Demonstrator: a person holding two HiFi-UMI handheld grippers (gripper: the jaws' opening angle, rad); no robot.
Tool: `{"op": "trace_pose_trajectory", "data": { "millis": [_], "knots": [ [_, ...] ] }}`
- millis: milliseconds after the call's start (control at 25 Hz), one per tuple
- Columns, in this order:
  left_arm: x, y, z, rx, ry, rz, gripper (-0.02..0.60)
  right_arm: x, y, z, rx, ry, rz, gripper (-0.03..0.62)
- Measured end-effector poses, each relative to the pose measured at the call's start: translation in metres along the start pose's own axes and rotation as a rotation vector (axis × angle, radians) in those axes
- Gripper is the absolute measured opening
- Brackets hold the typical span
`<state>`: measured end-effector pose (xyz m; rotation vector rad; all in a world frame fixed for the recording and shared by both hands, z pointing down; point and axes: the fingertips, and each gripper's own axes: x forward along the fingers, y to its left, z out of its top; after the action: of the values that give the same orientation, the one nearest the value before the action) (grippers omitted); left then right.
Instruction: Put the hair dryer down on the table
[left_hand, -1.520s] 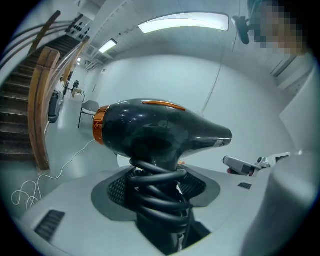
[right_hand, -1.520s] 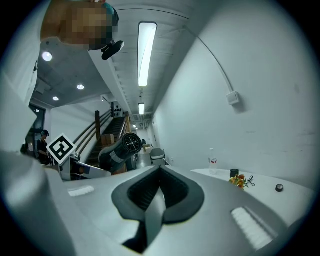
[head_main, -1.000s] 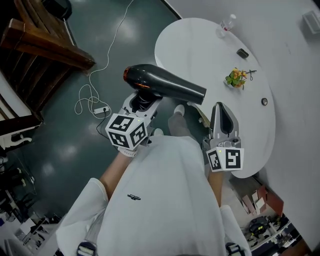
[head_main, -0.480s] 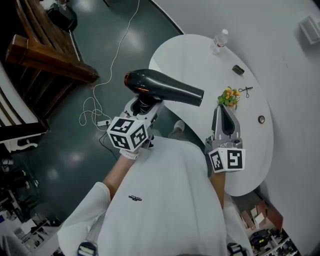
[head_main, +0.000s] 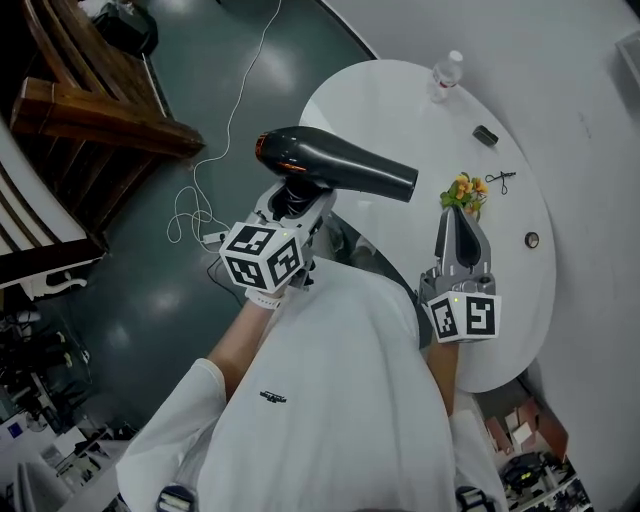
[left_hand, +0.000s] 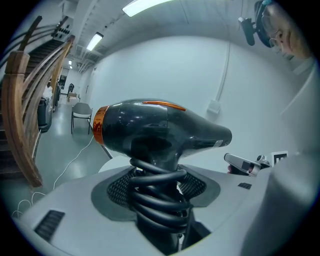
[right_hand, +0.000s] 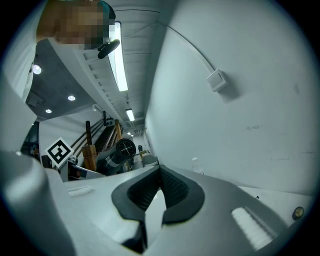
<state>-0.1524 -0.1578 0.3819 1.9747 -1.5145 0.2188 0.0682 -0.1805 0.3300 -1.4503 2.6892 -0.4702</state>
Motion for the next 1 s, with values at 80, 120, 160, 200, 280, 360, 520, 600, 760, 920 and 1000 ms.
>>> {"op": "trace_pose_trajectory", "data": {
  "millis": [80,120,160,200,280,360,520,600,760,920,1000],
  "knots": [
    [0.007,0.002,-0.001,0.0,0.011,-0.003,0.261,0.003,0.0,-0.001,-0.002,0.006,0.002,0.012],
    [0.011,0.002,-0.002,-0.001,0.018,-0.005,0.261,0.004,0.0,-0.002,-0.002,0.01,0.002,0.012],
    [0.015,0.002,-0.003,-0.002,0.025,-0.008,0.261,0.006,-0.001,-0.002,-0.001,0.013,0.002,0.011],
    [0.018,0.002,-0.003,-0.004,0.032,-0.01,0.261,0.007,-0.001,-0.002,0.0,0.015,0.002,0.012],
    [0.026,0.003,-0.004,-0.005,0.043,-0.015,0.261,0.011,-0.002,-0.001,0.001,0.019,0.001,0.012],
    [0.036,0.004,-0.005,-0.006,0.054,-0.018,0.261,0.015,-0.004,-0.002,0.002,0.025,-0.001,0.012],
    [0.053,0.006,-0.012,-0.011,0.077,-0.025,0.261,0.019,-0.007,-0.009,0.01,0.042,-0.006,0.012],
    [0.061,0.007,-0.016,-0.013,0.088,-0.028,0.261,0.022,-0.009,-0.014,0.018,0.052,-0.008,0.011],
    [0.086,0.012,-0.03,-0.013,0.116,-0.027,0.261,0.025,-0.018,-0.024,0.025,0.078,-0.014,0.011],
    [0.108,0.018,-0.044,-0.006,0.148,-0.026,0.261,0.027,-0.021,-0.034,0.02,0.105,-0.012,0.012],
    [0.12,0.021,-0.051,-0.004,0.161,-0.024,0.261,0.027,-0.025,-0.037,0.023,0.113,-0.023,0.011]
  ]
}}
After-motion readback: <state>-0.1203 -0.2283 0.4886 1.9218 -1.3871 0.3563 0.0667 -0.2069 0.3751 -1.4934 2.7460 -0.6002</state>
